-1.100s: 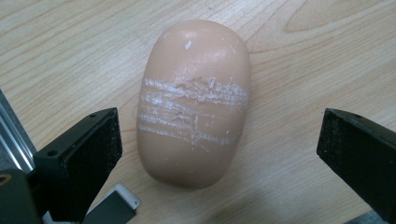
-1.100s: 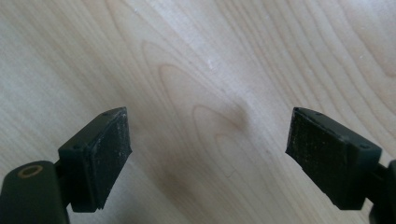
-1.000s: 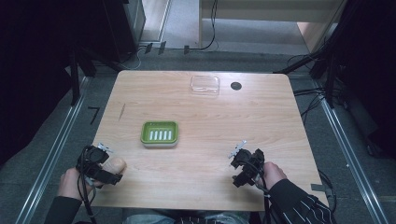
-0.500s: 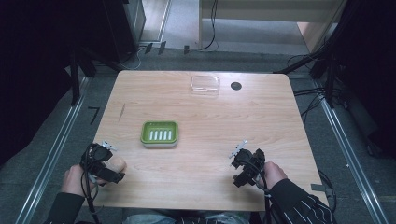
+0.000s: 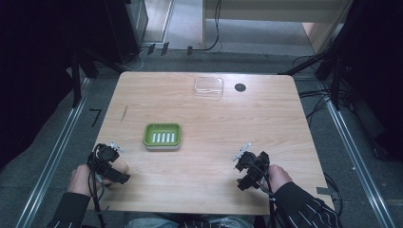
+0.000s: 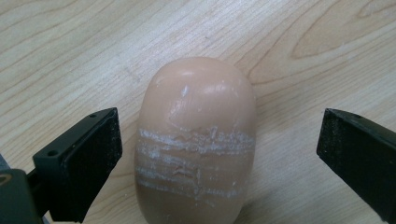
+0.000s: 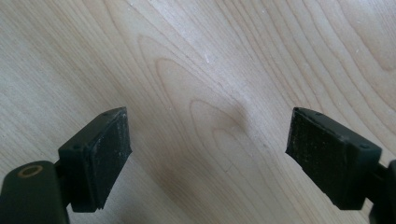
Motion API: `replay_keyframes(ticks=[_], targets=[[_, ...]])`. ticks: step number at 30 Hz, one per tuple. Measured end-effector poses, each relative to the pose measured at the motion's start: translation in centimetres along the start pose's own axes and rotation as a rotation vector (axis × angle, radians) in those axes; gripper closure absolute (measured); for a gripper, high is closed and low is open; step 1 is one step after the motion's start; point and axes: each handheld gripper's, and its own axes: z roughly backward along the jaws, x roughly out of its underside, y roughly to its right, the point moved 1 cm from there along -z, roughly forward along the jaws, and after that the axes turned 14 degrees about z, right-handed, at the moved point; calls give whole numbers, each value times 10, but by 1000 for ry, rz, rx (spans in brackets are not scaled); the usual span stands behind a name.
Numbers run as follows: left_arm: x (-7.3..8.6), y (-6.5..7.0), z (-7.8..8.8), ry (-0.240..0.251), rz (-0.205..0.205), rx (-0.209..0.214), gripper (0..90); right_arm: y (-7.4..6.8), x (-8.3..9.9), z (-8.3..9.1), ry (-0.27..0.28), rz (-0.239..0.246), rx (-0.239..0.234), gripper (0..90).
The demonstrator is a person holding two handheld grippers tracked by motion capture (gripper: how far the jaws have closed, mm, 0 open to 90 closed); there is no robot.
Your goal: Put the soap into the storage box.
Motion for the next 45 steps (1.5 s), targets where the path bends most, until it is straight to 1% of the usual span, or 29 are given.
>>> replay_keyframes(ticks=[3,6,8,10,11,14,15,17,20,21,22,24,25,27,31,34,37,39,40,43,45], targets=[[0,0,-2,-4,2,-4,14,0,0,0,0,0,-1,143],[0,-3,-4,-17,6,-5,35,-1,0,0,0,-2,-2,143],[0,-3,-4,-9,7,-7,46,0,0,0,0,-1,-1,143],[1,-5,-4,-6,10,0,101,0,0,0,1,-3,-1,143],[1,-5,-3,-8,5,-2,134,-1,0,0,2,-4,-1,143],[3,-7,-3,-3,6,6,156,0,0,0,4,1,1,143],[3,-7,-3,-3,6,6,179,0,0,0,4,1,1,143],[3,-8,-3,1,6,4,187,0,0,0,6,3,1,143],[5,-11,-3,3,11,18,227,0,0,0,6,4,2,143],[5,-12,-3,2,17,18,235,0,0,0,6,4,2,143],[6,-13,-3,7,10,16,252,0,0,0,6,4,3,143],[6,-14,-3,12,10,16,264,0,0,0,4,1,2,143],[6,-14,-3,16,16,16,276,0,0,0,4,-1,2,143],[7,-15,-3,12,13,14,312,0,0,0,4,0,3,143],[7,-15,-5,11,14,12,309,0,0,0,6,4,3,143],[7,-17,-5,-1,16,23,308,0,0,0,4,-1,4,143],[7,-17,-6,2,20,25,308,0,0,0,6,4,2,143],[7,-17,-6,-2,15,22,310,0,0,0,4,0,2,143],[7,-15,-6,5,8,12,313,0,0,0,4,0,3,143],[8,-14,-6,5,-2,18,322,0,0,1,4,1,3,143],[8,-14,-6,7,-7,15,326,0,0,0,4,2,1,143]])
